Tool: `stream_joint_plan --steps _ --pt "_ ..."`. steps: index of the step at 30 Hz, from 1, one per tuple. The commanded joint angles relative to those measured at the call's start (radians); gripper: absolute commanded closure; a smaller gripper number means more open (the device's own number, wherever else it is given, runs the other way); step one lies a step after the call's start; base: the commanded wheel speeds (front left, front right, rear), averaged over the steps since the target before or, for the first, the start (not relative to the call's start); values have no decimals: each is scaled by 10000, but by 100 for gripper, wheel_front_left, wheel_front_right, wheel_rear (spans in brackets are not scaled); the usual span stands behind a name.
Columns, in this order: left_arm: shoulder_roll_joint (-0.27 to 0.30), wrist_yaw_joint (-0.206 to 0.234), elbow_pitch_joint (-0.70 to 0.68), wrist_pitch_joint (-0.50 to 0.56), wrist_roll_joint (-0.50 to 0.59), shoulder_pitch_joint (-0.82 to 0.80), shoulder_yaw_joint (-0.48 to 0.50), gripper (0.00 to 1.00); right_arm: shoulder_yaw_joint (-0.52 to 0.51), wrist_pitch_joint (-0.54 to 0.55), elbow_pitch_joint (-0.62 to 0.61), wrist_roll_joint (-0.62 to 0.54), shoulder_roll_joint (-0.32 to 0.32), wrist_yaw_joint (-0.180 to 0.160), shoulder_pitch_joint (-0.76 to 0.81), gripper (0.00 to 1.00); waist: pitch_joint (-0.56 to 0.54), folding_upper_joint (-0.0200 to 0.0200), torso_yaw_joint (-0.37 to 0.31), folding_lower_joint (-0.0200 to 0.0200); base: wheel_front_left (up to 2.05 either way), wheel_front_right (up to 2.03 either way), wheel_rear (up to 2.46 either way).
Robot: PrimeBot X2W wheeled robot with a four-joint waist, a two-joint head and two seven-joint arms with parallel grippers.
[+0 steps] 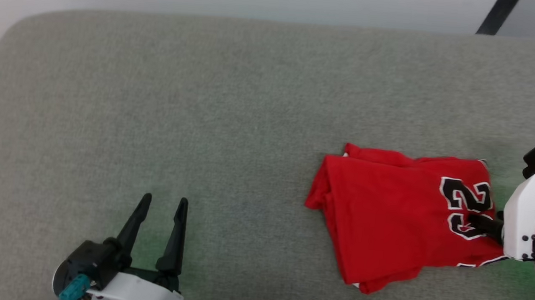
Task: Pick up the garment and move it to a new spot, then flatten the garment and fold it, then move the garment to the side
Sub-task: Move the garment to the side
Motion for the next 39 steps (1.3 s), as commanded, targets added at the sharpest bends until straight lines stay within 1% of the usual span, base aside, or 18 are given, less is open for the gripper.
stream_joint_plan --steps 1,3,4,6,8,14,16,17,21,24,27,31,35,39 --pt "-28 -63 64 -55 59 -140 12 0 248 -17 141 102 108 -14 166 0 367 0 341 0 0 0 0" --pt "-72 -94 74 -60 83 -193 62 0 463 -180 232 202 184 -14 306 0 390 0 344 0 0 0 0" --pt "-100 -89 89 -60 99 -209 86 0 648 -276 175 275 214 -14 350 5 389 0 332 0 0 0 0" --pt "-140 -117 116 -61 150 -239 125 0 894 -654 -1 488 270 24 423 100 356 0 282 0 0 0 0" --pt "-187 -149 126 -55 169 -262 147 0 1090 -915 -24 643 235 23 462 100 296 0 182 0 0 0 0" --pt "-242 -190 46 -55 313 -333 252 0 895 -2331 -165 1090 -173 4 268 100 141 0 -314 0 0 0 0" --pt "-275 -187 -18 -56 376 -338 320 0 767 -2751 -179 1251 -448 -17 258 100 121 0 -561 0 0 0 0" --pt "-275 -187 -18 -56 376 -338 320 0 767 -2751 -179 1251 -448 -17 258 100 121 0 -561 0 0 0 0" --pt "-269 -217 -167 -55 594 -422 395 0 489 -3536 -186 1604 -968 -16 389 100 169 0 -1126 0 0 0 0" --pt "-218 -215 -270 -55 713 -583 465 0 261 -4071 -118 1662 -1578 -16 413 100 288 0 -1530 0 0 0 0" --pt "-135 -237 -362 -55 875 -744 465 0 -149 -4593 146 1628 -2048 -16 322 100 446 0 -1868 0 0 0 0" --pt "7 -253 -477 -48 1012 -1069 369 0 -695 -5343 750 1478 -2433 -16 30 100 701 0 -2201 0 0 0 0" --pt "154 -268 -499 -37 1217 -1601 30 0 -977 -5887 1623 1104 -2582 -16 -440 100 1032 0 -2369 0 0 0 0" --pt "297 -301 -485 -26 1284 -2232 -398 0 -1235 -6451 2525 755 -2465 -16 -1039 100 1443 0 -2434 0 0 0 0"
